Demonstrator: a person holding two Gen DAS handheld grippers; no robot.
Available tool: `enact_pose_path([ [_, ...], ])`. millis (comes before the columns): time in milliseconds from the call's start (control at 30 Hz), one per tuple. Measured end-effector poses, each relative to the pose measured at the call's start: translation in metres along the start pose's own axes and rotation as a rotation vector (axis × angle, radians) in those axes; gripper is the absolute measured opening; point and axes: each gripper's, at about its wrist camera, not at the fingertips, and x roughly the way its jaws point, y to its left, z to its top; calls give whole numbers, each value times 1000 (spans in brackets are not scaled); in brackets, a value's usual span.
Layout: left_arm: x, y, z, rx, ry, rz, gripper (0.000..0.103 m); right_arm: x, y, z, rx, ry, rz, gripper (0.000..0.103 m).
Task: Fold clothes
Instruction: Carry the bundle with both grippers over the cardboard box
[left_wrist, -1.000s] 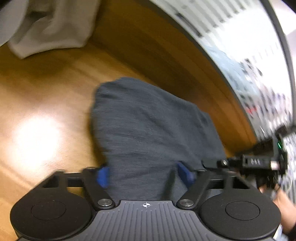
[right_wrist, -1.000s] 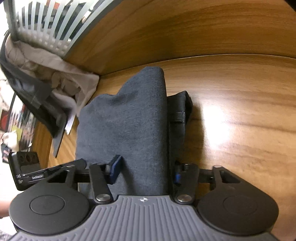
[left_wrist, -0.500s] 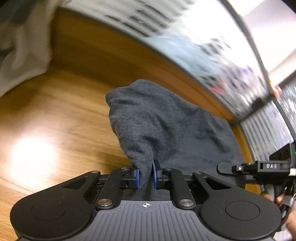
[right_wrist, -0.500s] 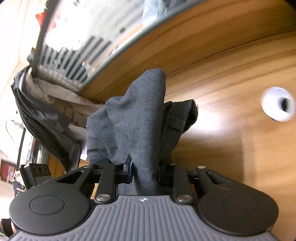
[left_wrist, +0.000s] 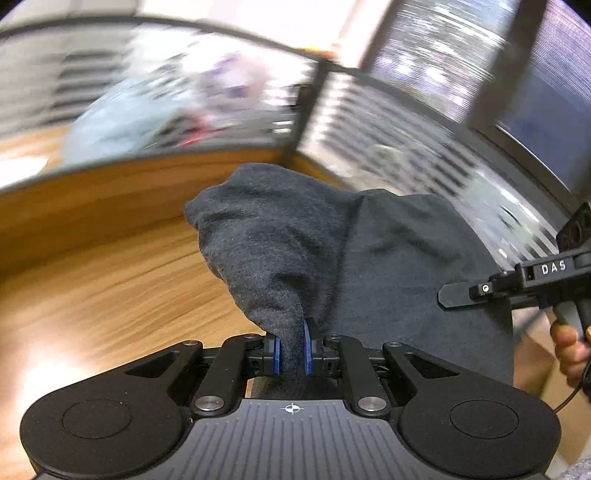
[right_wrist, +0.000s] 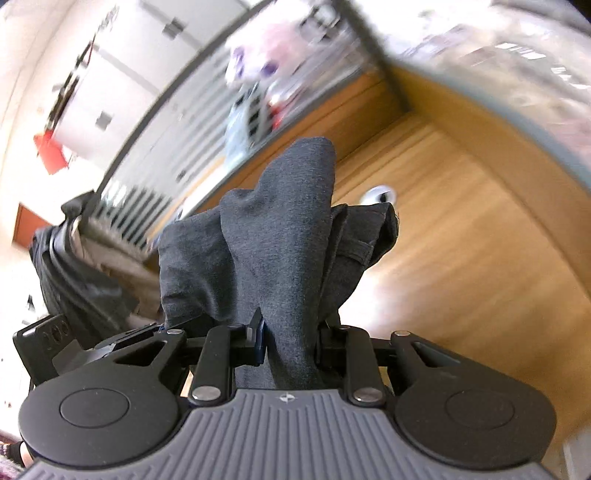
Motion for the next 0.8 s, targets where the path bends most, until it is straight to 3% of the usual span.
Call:
enact_pose_path([
  [300, -5, -119, 23, 283, 12, -330, 13, -179, -24, -97, 182, -348, -136, 26],
  [533, 0, -242, 30, 538, 24, -584, 13, -306, -33, -164, 301, -561, -286, 26],
  [800, 41, -378, 31, 608, -2, -764, 13, -415, -48, -199, 337, -750, -514, 26],
])
